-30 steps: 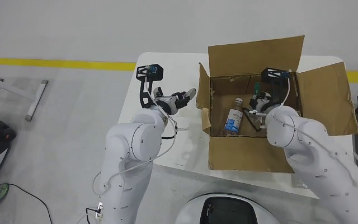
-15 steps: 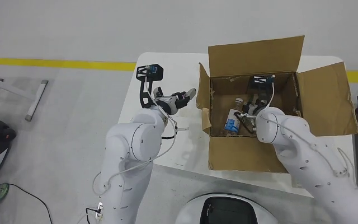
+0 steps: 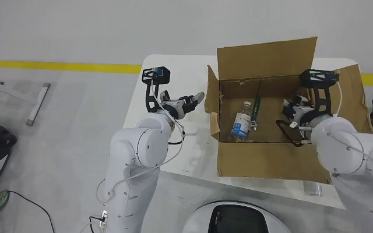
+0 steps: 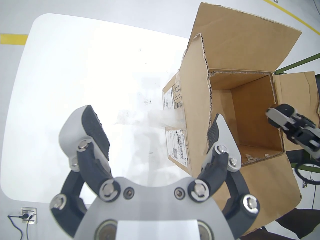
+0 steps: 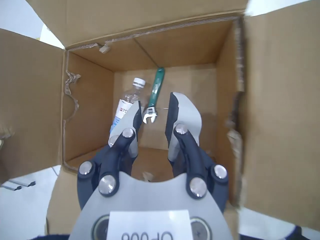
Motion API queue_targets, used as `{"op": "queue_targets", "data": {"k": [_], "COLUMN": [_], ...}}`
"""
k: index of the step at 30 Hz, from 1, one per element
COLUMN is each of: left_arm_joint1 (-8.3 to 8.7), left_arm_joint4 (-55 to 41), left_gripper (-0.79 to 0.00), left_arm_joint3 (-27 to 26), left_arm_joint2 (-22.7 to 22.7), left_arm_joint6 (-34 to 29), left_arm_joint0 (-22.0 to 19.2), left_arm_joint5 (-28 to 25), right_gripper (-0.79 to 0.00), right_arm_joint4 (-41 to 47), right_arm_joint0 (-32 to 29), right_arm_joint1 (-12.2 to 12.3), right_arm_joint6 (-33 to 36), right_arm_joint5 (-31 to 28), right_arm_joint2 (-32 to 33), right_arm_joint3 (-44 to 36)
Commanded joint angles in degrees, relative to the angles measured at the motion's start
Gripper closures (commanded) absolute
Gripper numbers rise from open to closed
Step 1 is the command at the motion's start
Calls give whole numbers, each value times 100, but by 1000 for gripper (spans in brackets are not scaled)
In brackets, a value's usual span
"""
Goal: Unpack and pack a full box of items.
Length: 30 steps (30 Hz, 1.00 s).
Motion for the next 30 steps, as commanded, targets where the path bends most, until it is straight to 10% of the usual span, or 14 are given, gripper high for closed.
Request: {"op": "queue_targets", "data": {"k": [1,20,30], "left_arm_joint1": [0,0,0], "left_arm_joint4": [0,0,0], "left_gripper": [-785,-785,-785], "left_arm_joint3": [0,0,0], "left_arm_joint2": [0,0,0], "left_arm_joint6": [0,0,0], "left_arm_joint0": [0,0,0], "left_arm_joint5": [0,0,0], "right_gripper": [0,0,0], "right_arm_joint4": [-48,3309,3393], "right_arm_joint0": [-463,-2814,-3388], "right_arm_joint1": [30,-53,-78], "right_arm_joint6": [143,-555,-511], "right_arm_joint5": [-141,-2886,-3535], "right_arm_joint2": [674,5381,6003], "right_arm_joint3": [-431,-463,-463]}}
